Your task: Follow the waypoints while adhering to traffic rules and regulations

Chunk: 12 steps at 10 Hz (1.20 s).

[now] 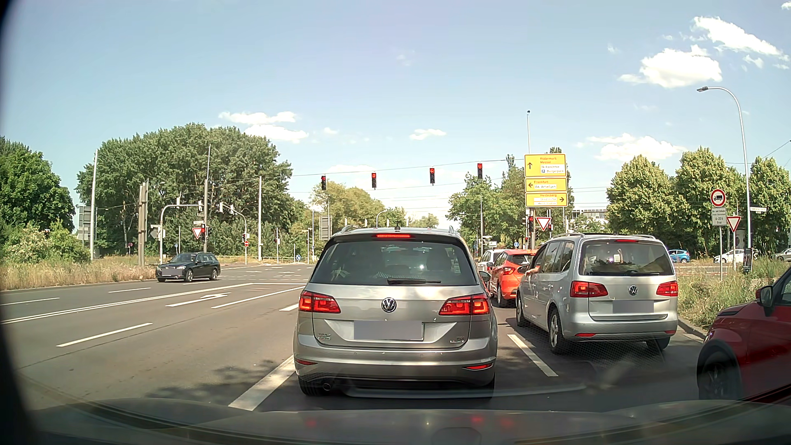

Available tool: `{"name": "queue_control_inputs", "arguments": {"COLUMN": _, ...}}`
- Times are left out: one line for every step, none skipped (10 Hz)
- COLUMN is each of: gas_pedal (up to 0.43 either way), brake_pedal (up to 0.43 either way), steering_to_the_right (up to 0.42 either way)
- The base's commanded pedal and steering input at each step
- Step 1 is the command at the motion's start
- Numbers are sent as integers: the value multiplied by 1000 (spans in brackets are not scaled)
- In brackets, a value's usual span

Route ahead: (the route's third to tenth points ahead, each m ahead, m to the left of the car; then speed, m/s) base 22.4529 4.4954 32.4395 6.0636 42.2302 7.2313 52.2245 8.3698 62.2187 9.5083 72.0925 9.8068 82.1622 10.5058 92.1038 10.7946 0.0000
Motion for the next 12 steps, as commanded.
{"name": "queue_control_inputs", "arguments": {"gas_pedal": 0, "brake_pedal": 323, "steering_to_the_right": 3}}
{"name": "queue_control_inputs", "arguments": {"gas_pedal": 0, "brake_pedal": 323, "steering_to_the_right": 3}}
{"name": "queue_control_inputs", "arguments": {"gas_pedal": 0, "brake_pedal": 323, "steering_to_the_right": 3}}
{"name": "queue_control_inputs", "arguments": {"gas_pedal": 0, "brake_pedal": 323, "steering_to_the_right": 3}}
{"name": "queue_control_inputs", "arguments": {"gas_pedal": 0, "brake_pedal": 323, "steering_to_the_right": 3}}
{"name": "queue_control_inputs", "arguments": {"gas_pedal": 0, "brake_pedal": 323, "steering_to_the_right": 3}}
{"name": "queue_control_inputs", "arguments": {"gas_pedal": 0, "brake_pedal": 323, "steering_to_the_right": 3}}
{"name": "queue_control_inputs", "arguments": {"gas_pedal": 0, "brake_pedal": 323, "steering_to_the_right": 3}}
{"name": "queue_control_inputs", "arguments": {"gas_pedal": 0, "brake_pedal": 323, "steering_to_the_right": 3}}
{"name": "queue_control_inputs", "arguments": {"gas_pedal": 0, "brake_pedal": 323, "steering_to_the_right": 3}}
{"name": "queue_control_inputs", "arguments": {"gas_pedal": 0, "brake_pedal": 323, "steering_to_the_right": 3}}
{"name": "queue_control_inputs", "arguments": {"gas_pedal": 0, "brake_pedal": 323, "steering_to_the_right": 3}}
